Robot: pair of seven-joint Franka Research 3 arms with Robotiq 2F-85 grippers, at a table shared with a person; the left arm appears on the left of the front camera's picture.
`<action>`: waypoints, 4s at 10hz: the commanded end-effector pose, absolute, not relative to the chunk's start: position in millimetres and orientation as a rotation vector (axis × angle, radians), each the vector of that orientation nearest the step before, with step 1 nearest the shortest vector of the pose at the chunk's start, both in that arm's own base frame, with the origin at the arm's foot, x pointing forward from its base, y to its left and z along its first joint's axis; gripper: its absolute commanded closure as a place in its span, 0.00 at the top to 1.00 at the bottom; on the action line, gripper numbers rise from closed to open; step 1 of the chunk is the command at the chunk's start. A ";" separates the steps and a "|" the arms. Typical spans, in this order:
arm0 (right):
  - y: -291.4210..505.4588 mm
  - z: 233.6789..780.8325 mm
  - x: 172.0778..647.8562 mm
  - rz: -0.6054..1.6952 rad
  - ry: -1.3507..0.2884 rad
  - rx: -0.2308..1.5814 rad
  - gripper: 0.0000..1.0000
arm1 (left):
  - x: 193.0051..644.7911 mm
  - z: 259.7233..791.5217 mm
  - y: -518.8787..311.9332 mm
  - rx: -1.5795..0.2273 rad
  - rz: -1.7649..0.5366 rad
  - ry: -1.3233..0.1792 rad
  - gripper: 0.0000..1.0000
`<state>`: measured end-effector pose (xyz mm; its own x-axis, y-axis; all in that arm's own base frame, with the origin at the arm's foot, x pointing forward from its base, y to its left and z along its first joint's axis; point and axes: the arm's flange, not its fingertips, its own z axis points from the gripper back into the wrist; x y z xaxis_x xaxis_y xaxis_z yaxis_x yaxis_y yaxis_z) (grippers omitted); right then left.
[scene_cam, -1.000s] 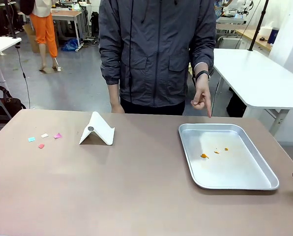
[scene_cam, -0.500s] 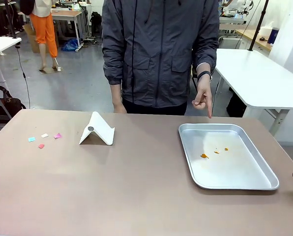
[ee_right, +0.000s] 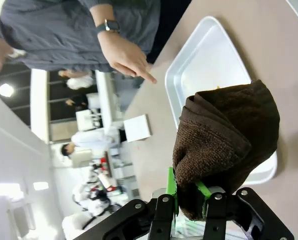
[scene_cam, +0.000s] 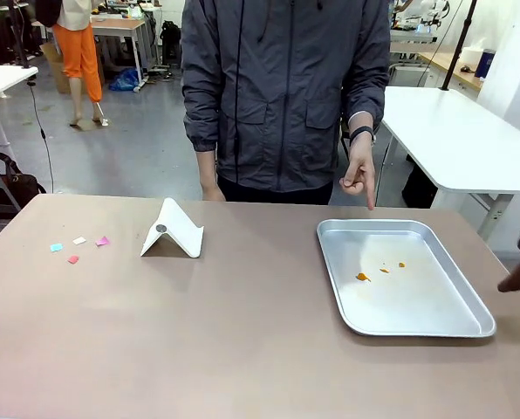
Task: Clean the surface of the table.
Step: If a person points to the right, clean the right side of the table with your right hand, and if they point to the left, clean the left side with your left hand.
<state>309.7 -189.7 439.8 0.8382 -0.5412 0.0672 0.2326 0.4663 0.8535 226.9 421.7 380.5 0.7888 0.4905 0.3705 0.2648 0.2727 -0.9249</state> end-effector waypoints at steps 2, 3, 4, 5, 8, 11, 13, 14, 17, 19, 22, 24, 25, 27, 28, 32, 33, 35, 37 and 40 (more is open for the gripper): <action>-123.0 455.4 370.6 -0.335 -0.326 0.743 0.10 | 223.7 382.6 421.4 -1.318 0.171 -0.700 0.22; -100.2 451.3 385.8 -0.306 -0.361 0.650 0.10 | 223.7 382.6 421.4 -1.318 0.171 -0.700 0.22; -81.2 441.1 401.8 -0.279 -0.406 0.553 0.10 | 223.7 382.6 421.4 -1.318 0.171 -0.700 0.22; -65.3 426.7 415.2 -0.231 -0.429 0.488 0.10 | 223.7 382.6 421.4 -1.318 0.171 -0.700 0.22; -46.3 387.8 451.1 -0.135 -0.491 0.387 0.10 | 223.7 382.6 421.4 -1.318 0.171 -0.700 0.22; -33.8 353.5 469.8 -0.068 -0.430 0.288 0.10 | 223.7 382.6 421.4 -1.318 0.171 -0.700 0.22; -22.2 331.5 475.9 -0.076 -0.438 0.325 0.10 | 223.7 382.6 421.4 -1.318 0.171 -0.700 0.22; -13.6 315.7 477.9 -0.070 -0.415 0.313 0.10 | 223.7 382.6 421.4 -1.318 0.171 -0.700 0.22; 6.4 292.0 477.4 -0.071 -0.393 0.263 0.10 | 223.7 382.6 421.4 -1.318 0.171 -0.700 0.22; 14.1 282.2 477.0 -0.068 -0.355 0.277 0.10 | 223.7 382.6 421.4 -1.318 0.171 -0.700 0.22; 26.4 276.1 472.0 -0.067 -0.284 0.362 0.10 | 223.7 382.6 421.4 -1.318 0.171 -0.700 0.22; 43.1 272.8 467.8 -0.053 -0.243 0.453 0.10 | 223.7 382.6 421.4 -1.318 0.171 -0.700 0.22; 51.6 272.9 464.0 -0.025 -0.211 0.482 0.10 | 223.7 382.6 421.4 -1.318 0.171 -0.700 0.22; 71.6 272.3 452.4 0.046 -0.222 0.472 0.10 | 223.7 382.6 421.4 -1.318 0.171 -0.700 0.22; 84.1 267.5 439.9 0.119 -0.208 0.464 0.10 | 223.7 382.6 421.4 -1.318 0.171 -0.700 0.22; 97.3 265.4 404.1 0.366 -0.089 0.429 0.10 | 223.7 382.6 421.4 -1.318 0.171 -0.700 0.22; 91.0 268.6 399.8 0.418 -0.076 0.384 0.10 | 223.7 382.6 421.4 -1.318 0.171 -0.700 0.22; 73.5 270.2 403.0 0.399 -0.110 0.296 0.10 | 223.7 382.6 421.4 -1.318 0.171 -0.700 0.22; 51.2 275.7 411.0 0.308 -0.188 0.251 0.10 | 223.7 382.6 421.4 -1.318 0.171 -0.700 0.22; 17.6 277.5 433.0 0.121 -0.296 0.238 0.10 | 223.7 382.6 421.4 -1.318 0.171 -0.700 0.22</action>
